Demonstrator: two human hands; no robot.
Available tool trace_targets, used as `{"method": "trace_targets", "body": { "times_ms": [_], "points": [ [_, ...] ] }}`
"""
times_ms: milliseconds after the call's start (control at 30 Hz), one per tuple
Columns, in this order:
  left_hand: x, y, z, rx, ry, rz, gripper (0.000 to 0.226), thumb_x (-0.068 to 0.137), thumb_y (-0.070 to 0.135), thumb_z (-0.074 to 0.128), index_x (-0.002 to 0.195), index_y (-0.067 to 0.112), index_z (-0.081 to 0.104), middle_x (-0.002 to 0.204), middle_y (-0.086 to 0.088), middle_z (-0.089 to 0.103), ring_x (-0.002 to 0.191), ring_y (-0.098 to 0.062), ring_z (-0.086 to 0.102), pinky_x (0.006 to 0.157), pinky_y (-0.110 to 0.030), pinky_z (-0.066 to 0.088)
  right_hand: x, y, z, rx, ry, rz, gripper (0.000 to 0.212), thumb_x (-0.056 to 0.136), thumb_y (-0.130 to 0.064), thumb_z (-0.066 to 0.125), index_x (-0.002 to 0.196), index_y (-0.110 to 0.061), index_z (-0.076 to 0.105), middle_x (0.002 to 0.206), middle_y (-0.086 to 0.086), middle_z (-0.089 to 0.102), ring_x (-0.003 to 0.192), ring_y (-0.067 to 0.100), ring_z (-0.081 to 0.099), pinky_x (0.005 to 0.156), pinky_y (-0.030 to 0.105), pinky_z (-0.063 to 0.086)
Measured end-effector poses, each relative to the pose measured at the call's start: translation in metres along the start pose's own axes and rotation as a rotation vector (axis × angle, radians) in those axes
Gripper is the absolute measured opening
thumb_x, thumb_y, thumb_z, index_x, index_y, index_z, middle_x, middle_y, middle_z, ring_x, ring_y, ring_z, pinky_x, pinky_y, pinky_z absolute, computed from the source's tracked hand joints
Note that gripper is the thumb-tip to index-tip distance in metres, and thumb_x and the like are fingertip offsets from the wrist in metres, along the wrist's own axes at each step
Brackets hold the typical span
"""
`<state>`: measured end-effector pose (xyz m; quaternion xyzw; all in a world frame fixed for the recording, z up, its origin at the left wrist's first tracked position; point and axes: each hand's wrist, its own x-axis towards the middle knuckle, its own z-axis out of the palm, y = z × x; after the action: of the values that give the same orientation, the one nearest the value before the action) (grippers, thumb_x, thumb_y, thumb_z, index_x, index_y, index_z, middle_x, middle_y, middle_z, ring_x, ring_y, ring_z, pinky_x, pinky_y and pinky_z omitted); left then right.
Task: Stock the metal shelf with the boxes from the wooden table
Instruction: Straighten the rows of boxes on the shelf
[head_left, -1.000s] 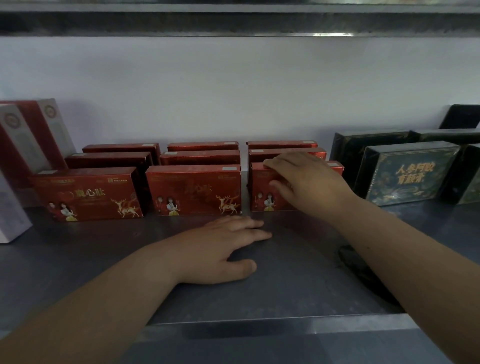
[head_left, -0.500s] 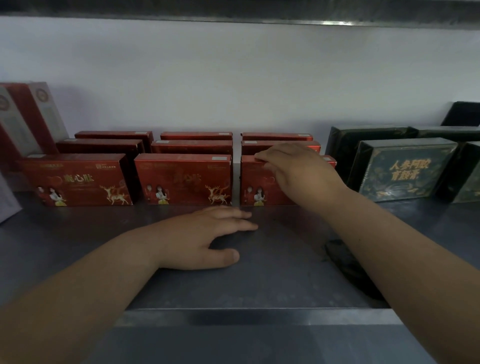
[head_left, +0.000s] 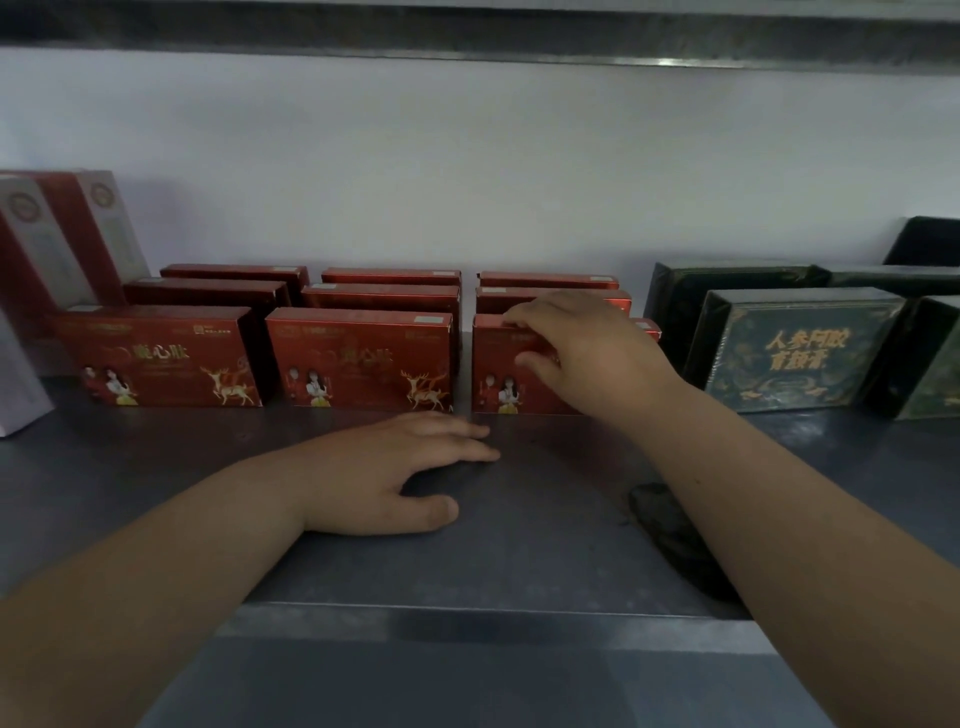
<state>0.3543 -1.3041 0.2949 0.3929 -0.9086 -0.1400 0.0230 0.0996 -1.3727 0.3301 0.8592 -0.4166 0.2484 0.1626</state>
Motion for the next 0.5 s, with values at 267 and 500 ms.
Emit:
{"method": "trace_targets", "body": {
  "times_ms": [267,500],
  "points": [
    [0.000,-0.001,0.000,0.007,-0.002,-0.002,0.059,0.096,0.056,0.049,0.149,0.058,0.021,0.160,0.032,0.008,0.147,0.006,0.001,0.118,-0.025,0.012,-0.002,-0.005,-0.001,-0.046,0.012,0.005,0.045,0.089,-0.036,0.066,0.131,-0.023,0.059,0.123,0.001,0.065,0.114,0.023,0.060,0.096,0.041,0.051],
    [0.000,-0.003,0.000,0.064,0.024,0.043,0.058,0.096,0.058,0.047,0.149,0.054,0.025,0.160,0.030,0.012,0.145,0.008,0.004,0.118,-0.022,0.014,-0.012,-0.006,-0.013,-0.052,0.277,-0.017,0.034,0.089,-0.021,0.064,0.121,-0.011,0.069,0.123,0.009,0.067,0.117,0.030,0.060,0.100,0.046,0.049]
  ]
}}
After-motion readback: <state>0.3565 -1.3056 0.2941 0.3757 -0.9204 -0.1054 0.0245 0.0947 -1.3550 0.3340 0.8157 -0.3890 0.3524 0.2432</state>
